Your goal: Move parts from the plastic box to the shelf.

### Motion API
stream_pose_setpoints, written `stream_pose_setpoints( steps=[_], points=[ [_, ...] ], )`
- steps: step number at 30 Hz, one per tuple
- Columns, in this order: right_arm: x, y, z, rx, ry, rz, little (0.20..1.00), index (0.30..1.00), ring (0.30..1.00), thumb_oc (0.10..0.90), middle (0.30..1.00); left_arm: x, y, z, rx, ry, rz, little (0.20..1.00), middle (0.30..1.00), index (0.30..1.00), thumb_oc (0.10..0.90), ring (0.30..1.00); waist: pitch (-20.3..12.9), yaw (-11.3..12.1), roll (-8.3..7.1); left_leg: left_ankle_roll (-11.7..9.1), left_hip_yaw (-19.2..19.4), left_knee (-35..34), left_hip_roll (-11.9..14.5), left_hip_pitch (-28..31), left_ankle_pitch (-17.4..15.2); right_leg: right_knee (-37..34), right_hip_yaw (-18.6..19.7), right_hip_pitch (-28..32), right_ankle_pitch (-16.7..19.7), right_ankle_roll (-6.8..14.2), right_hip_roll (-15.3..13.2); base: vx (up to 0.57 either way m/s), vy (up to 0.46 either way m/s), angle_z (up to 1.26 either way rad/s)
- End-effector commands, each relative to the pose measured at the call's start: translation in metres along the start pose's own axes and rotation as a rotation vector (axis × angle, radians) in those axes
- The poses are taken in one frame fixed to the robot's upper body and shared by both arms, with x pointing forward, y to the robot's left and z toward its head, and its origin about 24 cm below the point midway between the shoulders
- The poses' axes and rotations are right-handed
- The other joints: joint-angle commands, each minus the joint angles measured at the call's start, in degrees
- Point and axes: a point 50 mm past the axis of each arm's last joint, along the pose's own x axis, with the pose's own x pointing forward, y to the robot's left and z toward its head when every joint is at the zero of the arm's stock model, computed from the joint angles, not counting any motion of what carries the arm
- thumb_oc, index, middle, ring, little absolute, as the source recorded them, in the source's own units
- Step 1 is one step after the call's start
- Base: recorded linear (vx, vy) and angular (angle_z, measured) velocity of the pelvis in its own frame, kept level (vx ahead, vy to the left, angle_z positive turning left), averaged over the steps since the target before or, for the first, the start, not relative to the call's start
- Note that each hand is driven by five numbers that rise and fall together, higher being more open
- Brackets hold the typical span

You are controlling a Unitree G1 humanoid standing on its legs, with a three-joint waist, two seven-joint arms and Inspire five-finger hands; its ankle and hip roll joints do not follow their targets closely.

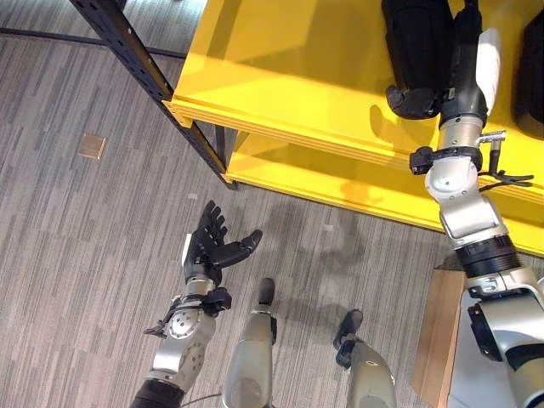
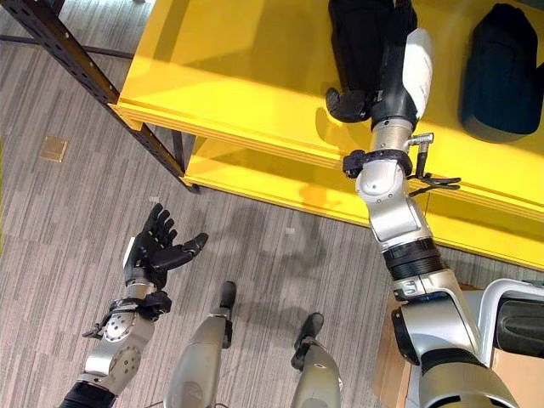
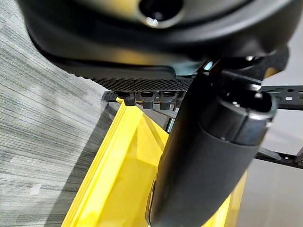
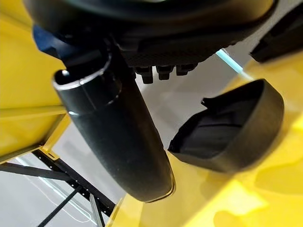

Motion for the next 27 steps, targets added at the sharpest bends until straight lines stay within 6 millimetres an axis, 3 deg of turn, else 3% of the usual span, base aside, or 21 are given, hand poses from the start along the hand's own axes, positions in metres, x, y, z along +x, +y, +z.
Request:
stream_pose_setpoints(
  steps=[1,17,27],
  points=[
    [0.029,-0.044,0.054,0.027,-0.266,-0.175,1.0,1.0,1.0,0.9,1.0,-0.004,-0.002,0.037,0.021,-0.192,-0.063,1.0,1.0,1.0,0.9,1.0,-3.07,-0.54,-2.04,-1.49,1.17,2.66,3.78,-5.55,0.89,-2.58,2.06,11.1,-4.6,0.59,-2.34,0.0,0.0,0.0],
    [0.069,-0.077,0.038,-0.211,-0.184,-0.08,1.0,1.0,1.0,0.9,1.0,-0.007,0.005,0.036,0.019,-0.188,-0.083,1.0,1.0,1.0,0.9,1.0,-3.26,0.55,-2.76,-1.91,1.1,2.45,4.05,-5.64,1.37,-2.45,1.71,11.18,-4.61,0.56,-1.98,0.0,0.0,0.0],
    [0.084,-0.089,0.019,-0.55,-0.105,0.002,1.0,1.0,1.0,0.9,1.0,-0.008,0.007,0.038,0.023,-0.198,-0.098,1.0,1.0,1.0,0.9,1.0,-3.02,1.34,-3.07,-2.08,0.69,2.36,3.9,-6.15,1.67,-2.66,1.14,11.41,-4.51,0.51,-1.65,0.0,0.0,0.0]
  ],
)
